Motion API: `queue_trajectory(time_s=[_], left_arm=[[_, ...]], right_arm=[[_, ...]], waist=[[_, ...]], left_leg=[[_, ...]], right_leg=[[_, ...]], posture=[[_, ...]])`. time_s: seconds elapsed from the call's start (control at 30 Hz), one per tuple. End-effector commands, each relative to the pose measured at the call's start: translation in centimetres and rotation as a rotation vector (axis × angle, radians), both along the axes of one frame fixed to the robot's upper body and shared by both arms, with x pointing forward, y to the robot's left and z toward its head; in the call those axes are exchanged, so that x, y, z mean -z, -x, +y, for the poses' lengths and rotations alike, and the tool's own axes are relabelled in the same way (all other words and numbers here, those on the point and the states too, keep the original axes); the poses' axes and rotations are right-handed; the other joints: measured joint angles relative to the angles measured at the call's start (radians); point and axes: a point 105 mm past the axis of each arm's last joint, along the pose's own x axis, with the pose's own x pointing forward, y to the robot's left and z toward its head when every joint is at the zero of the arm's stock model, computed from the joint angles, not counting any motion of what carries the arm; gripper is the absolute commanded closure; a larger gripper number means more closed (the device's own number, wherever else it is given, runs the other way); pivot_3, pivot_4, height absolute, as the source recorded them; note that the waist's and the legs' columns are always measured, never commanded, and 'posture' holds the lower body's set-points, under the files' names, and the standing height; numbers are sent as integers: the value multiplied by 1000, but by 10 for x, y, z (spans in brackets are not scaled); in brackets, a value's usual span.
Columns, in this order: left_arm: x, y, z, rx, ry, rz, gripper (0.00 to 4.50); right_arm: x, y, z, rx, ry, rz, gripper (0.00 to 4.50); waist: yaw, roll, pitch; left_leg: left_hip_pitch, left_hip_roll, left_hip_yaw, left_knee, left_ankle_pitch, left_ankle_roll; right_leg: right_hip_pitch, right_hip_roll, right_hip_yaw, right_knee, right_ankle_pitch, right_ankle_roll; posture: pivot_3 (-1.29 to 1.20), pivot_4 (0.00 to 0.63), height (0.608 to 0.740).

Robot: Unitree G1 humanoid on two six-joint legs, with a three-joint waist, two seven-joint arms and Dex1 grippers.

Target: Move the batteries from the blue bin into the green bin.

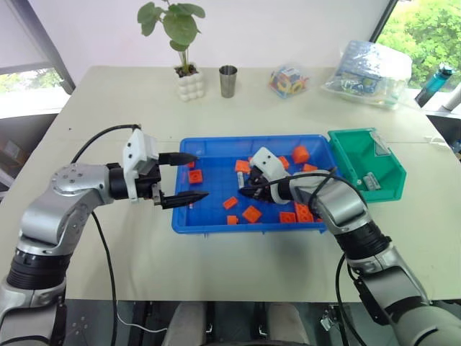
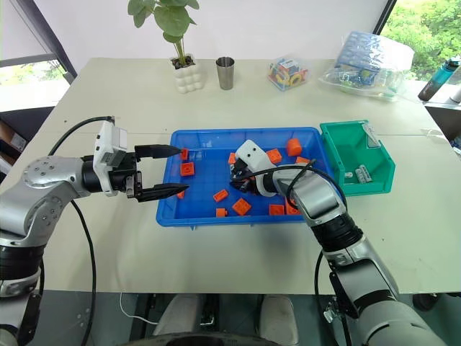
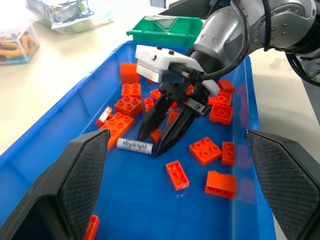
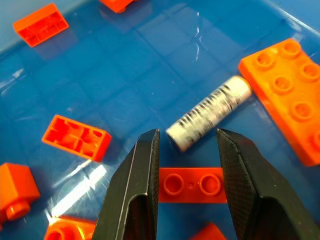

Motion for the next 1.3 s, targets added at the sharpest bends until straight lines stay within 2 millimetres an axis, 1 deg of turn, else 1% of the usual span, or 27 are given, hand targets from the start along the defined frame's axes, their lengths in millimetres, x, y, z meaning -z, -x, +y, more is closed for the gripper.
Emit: queue_trajectory(time_s=[0.03,0.13,0.4,0.47,0.5,0.57,0.6,0.77,1.0,1.1,1.13,1.17,1.2,1.3], left_arm=[[-6,3,-2,18,-14,-52,0],[-4,4,-1,17,-19,-52,0],[0,6,2,6,-28,-56,0],[1,6,2,6,-30,-57,0],[1,6,2,5,-30,-59,0],[2,6,1,6,-29,-61,0],[3,6,1,6,-29,-62,0],[4,6,1,8,-32,-67,0],[3,5,-1,12,-32,-73,0],[1,5,0,14,-31,-78,0],[1,5,0,14,-32,-79,0],[1,5,0,14,-32,-80,0],[1,5,0,12,-33,-81,0],[1,5,1,10,-33,-81,0]], right_arm=[[-3,-4,-2,82,7,5,3341],[-4,-9,-6,152,-12,24,3341],[-18,-8,-4,126,-20,3,3341],[-20,-6,-3,112,-17,-5,2255],[-20,-6,-3,108,-10,-10,1977],[-21,-5,-2,111,-3,-12,1099],[-22,-5,-1,116,-9,-7,583],[-26,-1,6,114,-37,6,583],[-16,-7,21,124,-63,37,583],[-8,-10,21,137,-57,37,583],[-7,-11,21,141,-59,37,808],[-7,-12,20,143,-59,35,1171],[-7,-11,19,141,-60,32,1374],[-7,-10,17,133,-52,16,2772]], waist=[[0,0,0],[0,0,0],[-1,0,0],[0,0,0],[0,0,0],[0,0,0],[-1,0,0],[-1,0,0],[-2,0,0],[-2,0,0],[-2,0,0],[-2,0,0],[-2,0,0],[-3,0,0]], left_leg=[[0,0,0,0,0,0],[0,0,0,0,0,0],[0,0,0,0,0,0],[0,0,0,0,0,0],[0,0,0,0,0,0],[0,0,0,0,0,0],[0,0,0,0,0,0],[0,0,0,0,0,0],[0,0,0,0,0,0],[0,0,0,0,0,0],[0,0,0,0,0,0],[0,0,0,0,0,0],[0,0,0,0,0,0],[0,0,0,-1,0,0]], right_leg=[[0,0,0,0,0,0],[0,0,0,0,0,0],[0,0,0,1,0,0],[0,0,0,1,0,0],[0,0,0,1,0,0],[0,0,0,1,0,0],[0,0,0,1,0,0],[-1,0,0,1,0,0],[-1,0,0,1,0,0],[-1,0,0,1,0,0],[-1,0,0,1,0,0],[-1,0,0,1,0,0],[-1,0,0,1,0,0],[-1,0,0,1,0,0]], posture=[[0,150,699],[0,150,699],[0,150,699],[0,150,699],[0,150,699],[0,150,699],[0,150,699],[0,150,699],[0,150,699],[0,150,699],[0,150,699],[0,150,699],[0,150,699],[0,150,699]])
